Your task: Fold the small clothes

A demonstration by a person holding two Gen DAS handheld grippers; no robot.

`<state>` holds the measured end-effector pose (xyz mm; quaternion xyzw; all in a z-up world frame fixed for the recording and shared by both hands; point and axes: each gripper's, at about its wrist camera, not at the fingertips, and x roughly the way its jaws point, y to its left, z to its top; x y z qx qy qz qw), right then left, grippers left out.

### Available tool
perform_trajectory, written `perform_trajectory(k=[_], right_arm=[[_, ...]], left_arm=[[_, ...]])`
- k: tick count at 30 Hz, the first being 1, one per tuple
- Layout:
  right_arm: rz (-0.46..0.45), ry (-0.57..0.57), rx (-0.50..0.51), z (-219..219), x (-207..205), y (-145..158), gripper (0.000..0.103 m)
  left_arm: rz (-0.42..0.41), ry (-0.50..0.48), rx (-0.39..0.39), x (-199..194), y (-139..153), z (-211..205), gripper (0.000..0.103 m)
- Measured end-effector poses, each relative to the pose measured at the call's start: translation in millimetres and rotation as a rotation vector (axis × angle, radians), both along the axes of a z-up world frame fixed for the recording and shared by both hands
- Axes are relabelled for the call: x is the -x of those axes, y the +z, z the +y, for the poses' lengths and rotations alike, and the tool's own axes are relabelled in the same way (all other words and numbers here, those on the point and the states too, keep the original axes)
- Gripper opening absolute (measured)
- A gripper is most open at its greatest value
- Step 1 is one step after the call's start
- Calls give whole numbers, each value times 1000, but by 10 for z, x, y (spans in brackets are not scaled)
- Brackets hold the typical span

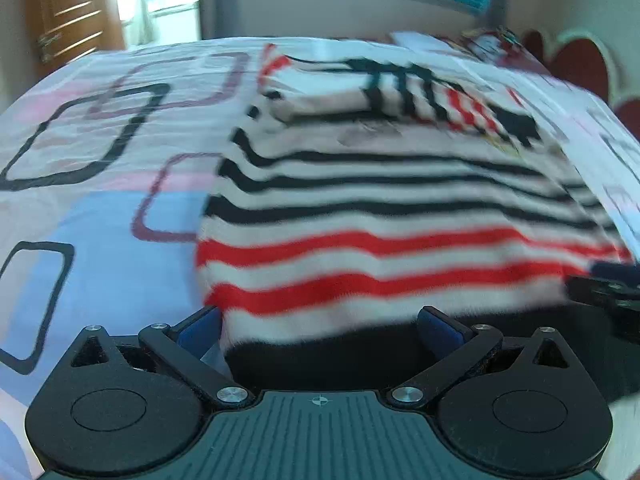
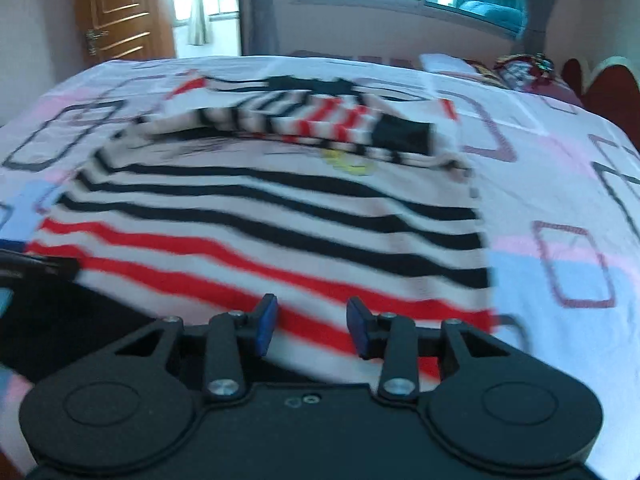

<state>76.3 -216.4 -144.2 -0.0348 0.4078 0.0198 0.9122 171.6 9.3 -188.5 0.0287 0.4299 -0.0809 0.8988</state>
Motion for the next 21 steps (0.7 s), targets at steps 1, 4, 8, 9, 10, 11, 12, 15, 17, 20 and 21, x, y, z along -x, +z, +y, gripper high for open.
perform_trajectory(k=[1,4,8,9,10,11,12,15,17,20,21], right_arm=[[4,18,-2,115,26,-15,38],[24,45,1,345,113,-72,39],[26,8,46,327,264,-172,41],[29,-17,39,276,285,-158,41],[31,-40,44,233,305,-137,41],[32,-60,56,200,328,-114,41],[27,-75,57,175,350,-82,40],[-1,-84,17,180,436,-11,40],[-2,-75,18,238,464,-19,40],[37,-72,62,297,479,-132,39],[36,-76,70,283,497,-155,41]], left_arm=[[12,-5,-3,45,-40,21,103],[-14,-27,0,212,-101,135,103],[4,-24,15,226,-54,238,103],[10,-15,22,231,-27,262,103],[15,-12,33,243,-8,279,103],[19,-14,47,261,6,289,103],[22,-20,57,285,10,289,103],[20,-43,55,345,-30,250,103],[9,-64,19,377,-78,213,103],[9,-71,18,381,-71,243,103],[21,-67,19,369,-49,253,103]])
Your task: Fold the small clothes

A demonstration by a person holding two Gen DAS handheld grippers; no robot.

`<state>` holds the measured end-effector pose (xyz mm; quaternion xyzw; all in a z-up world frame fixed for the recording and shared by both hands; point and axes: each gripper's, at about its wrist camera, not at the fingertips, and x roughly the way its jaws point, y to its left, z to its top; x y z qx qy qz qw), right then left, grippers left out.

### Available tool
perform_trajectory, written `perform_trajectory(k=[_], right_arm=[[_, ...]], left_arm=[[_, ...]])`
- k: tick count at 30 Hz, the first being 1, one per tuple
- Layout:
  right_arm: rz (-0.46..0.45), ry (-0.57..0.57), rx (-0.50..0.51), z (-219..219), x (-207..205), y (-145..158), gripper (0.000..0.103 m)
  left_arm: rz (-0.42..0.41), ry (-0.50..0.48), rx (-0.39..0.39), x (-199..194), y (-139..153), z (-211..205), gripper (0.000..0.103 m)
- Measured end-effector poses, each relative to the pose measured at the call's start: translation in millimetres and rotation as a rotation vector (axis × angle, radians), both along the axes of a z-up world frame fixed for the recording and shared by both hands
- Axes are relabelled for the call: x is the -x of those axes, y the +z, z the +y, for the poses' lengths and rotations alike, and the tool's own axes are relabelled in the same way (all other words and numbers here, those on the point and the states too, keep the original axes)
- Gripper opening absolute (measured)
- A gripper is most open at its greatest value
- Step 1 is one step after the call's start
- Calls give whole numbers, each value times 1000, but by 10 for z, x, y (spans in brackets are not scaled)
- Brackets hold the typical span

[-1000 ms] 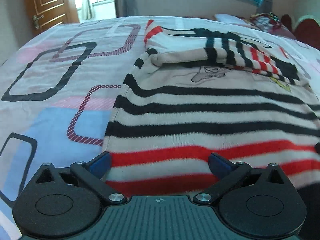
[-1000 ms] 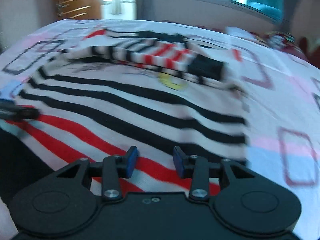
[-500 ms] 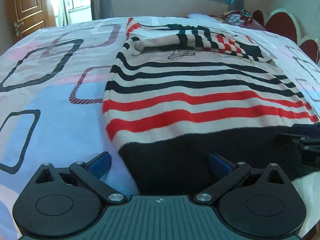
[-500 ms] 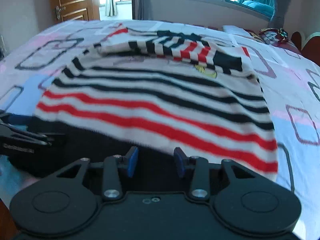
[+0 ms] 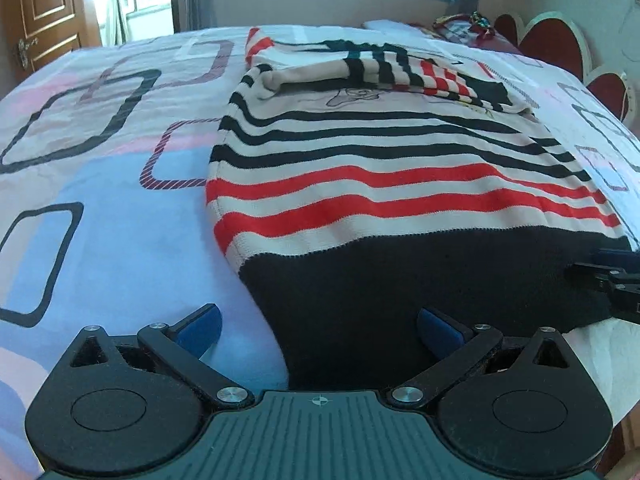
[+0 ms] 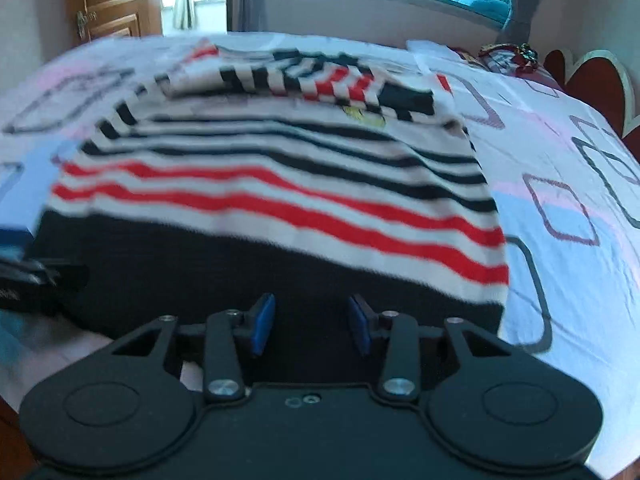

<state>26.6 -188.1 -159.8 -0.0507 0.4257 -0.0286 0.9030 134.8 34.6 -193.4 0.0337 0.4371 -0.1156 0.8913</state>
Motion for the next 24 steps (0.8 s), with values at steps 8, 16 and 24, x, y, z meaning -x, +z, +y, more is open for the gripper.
perform_trajectory(k=[8,16,24], right_arm=[[-32,-90,-16,-208,122,158,42],[-15,-106,4,-136,123,92,42],[-29,-218,9,-480,199,154,49]], left_arm=[[66,34,92,-59,32,117,103],[54,9,71,-62,17,33,103],[65,22,130,-71,42,86,103]])
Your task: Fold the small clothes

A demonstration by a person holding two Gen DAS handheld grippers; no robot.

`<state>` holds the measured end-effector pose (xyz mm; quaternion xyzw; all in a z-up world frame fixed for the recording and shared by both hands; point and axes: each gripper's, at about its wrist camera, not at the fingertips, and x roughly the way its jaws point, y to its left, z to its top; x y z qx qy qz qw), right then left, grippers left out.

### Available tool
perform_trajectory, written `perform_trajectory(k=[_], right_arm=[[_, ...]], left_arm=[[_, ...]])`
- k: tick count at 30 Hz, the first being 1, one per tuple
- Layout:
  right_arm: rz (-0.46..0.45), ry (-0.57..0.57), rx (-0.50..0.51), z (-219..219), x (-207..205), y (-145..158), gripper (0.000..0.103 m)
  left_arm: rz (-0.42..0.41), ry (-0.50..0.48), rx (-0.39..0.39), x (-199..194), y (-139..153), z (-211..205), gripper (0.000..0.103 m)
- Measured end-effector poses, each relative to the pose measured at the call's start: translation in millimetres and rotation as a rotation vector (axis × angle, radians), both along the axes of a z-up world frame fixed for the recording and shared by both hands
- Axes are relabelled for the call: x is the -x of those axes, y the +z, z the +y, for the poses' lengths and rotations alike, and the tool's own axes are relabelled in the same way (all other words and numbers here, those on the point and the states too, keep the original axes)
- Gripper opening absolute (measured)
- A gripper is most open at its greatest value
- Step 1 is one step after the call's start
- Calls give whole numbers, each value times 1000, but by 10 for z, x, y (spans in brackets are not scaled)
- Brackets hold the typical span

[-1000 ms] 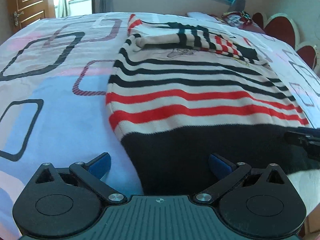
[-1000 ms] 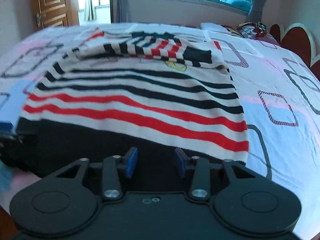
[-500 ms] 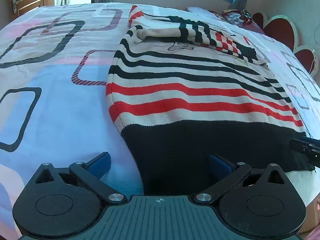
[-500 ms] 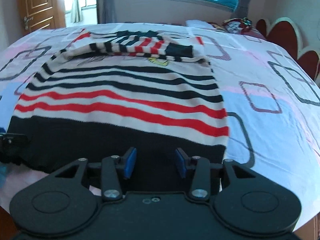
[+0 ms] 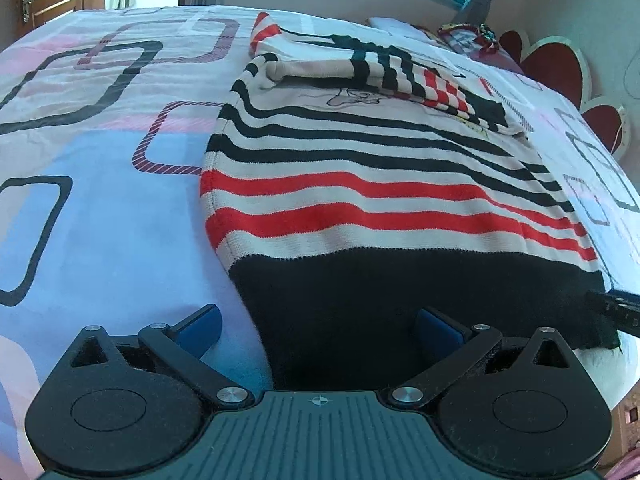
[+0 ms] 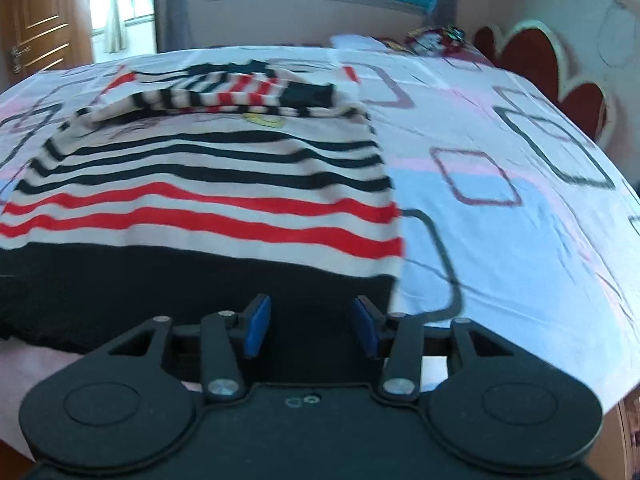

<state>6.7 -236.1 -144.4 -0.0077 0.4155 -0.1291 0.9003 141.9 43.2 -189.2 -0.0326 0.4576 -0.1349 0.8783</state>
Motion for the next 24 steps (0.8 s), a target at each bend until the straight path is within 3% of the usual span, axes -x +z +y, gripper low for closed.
perform_trajectory(k=[7,11,15,18,24], right_arm=[[37,-56,-67,-172,36,-88,51],[44,-70,-111,-200,25,-91,50],[47,-53,-80,-184,-11,-58,44],[-8,2,-42,-80,-50,76,45],[-67,80,-61,51,-360,228,45]], left_arm=[[-9,-27,-2,-7,13,-48,92],[-15,-31,-12,-36,27,-50,79],[-31,-47,-56,-40,85,-69,79],[-86,-18,-86,-46,236,13,79],[-145,-8,-71,-429,421,21,79]])
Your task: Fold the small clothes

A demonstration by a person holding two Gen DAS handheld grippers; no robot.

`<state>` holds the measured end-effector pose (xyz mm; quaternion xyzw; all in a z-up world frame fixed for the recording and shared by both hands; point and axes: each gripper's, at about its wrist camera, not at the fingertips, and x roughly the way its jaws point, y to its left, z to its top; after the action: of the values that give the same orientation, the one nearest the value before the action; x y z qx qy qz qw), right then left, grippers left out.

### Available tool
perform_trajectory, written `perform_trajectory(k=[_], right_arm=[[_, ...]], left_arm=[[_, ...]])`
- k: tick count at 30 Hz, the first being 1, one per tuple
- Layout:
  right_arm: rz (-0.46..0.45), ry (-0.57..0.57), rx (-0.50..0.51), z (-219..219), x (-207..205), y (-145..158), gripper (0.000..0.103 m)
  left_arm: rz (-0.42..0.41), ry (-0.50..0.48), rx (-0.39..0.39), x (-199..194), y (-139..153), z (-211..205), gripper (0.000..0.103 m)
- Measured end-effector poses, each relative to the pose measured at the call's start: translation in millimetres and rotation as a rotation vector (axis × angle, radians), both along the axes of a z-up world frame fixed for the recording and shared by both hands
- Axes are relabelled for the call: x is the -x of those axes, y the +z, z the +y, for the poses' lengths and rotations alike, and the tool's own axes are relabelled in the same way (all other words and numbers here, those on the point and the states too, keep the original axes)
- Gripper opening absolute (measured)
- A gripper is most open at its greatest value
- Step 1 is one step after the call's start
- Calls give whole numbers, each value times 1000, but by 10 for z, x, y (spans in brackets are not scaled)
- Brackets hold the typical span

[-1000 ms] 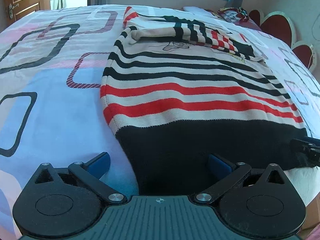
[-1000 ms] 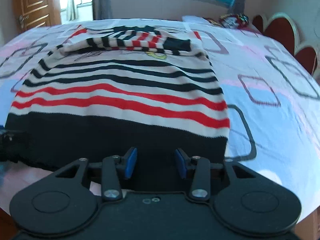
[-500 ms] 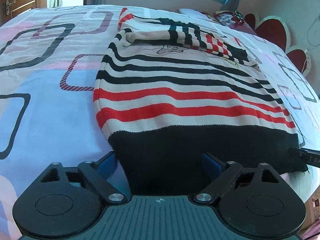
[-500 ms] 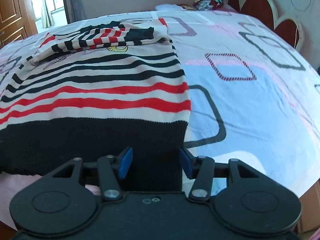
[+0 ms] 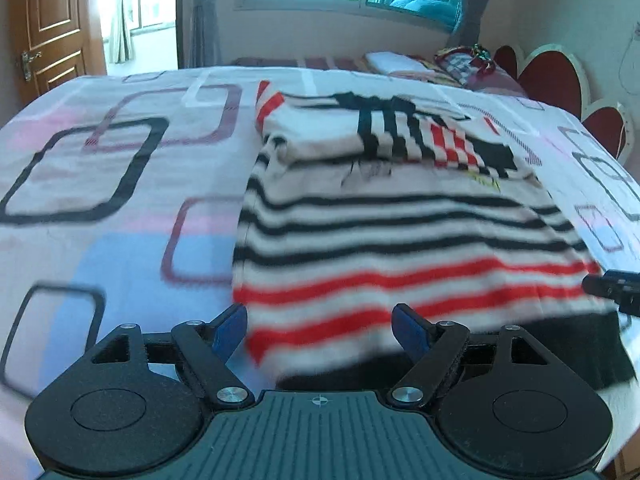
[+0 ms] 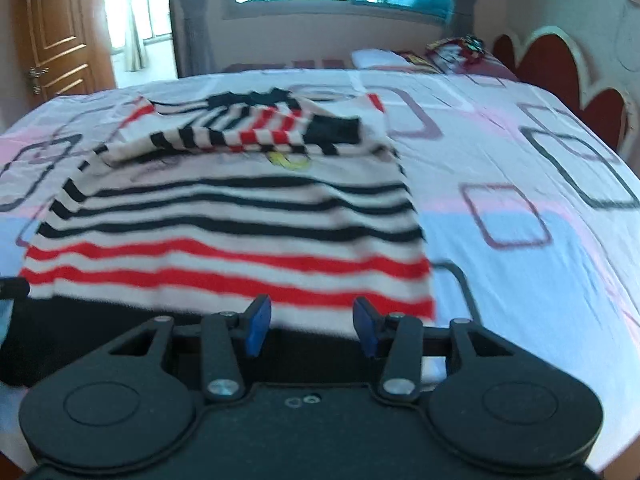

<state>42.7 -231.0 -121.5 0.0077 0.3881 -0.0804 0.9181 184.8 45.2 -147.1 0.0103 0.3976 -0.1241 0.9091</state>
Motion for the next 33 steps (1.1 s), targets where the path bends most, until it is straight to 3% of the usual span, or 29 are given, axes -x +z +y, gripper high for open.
perform_trajectory(k=[9,16,20,24,28,33], right_arm=[[-17,89,-47,187,-674,-72,45],[-10,92,-55,139,-1050,-226,45],[47,100,-52,63,-1273,-387,44],[-5,100,-70,-17,-1457,-306,45],[35,118,-108,-72,-1823,-370,45],[11,140,-109,-17,-2009,-395,46]], left_arm=[[18,51,-62,-913,-252,-316,79],[13,51,-114,-1102,-459,-526,81],[19,72,-110,-1282,-429,-557,82],[21,100,-109,-1536,-447,-599,82],[10,136,-100,-1780,-482,-590,82],[-7,181,-71,-1864,-520,-492,82]])
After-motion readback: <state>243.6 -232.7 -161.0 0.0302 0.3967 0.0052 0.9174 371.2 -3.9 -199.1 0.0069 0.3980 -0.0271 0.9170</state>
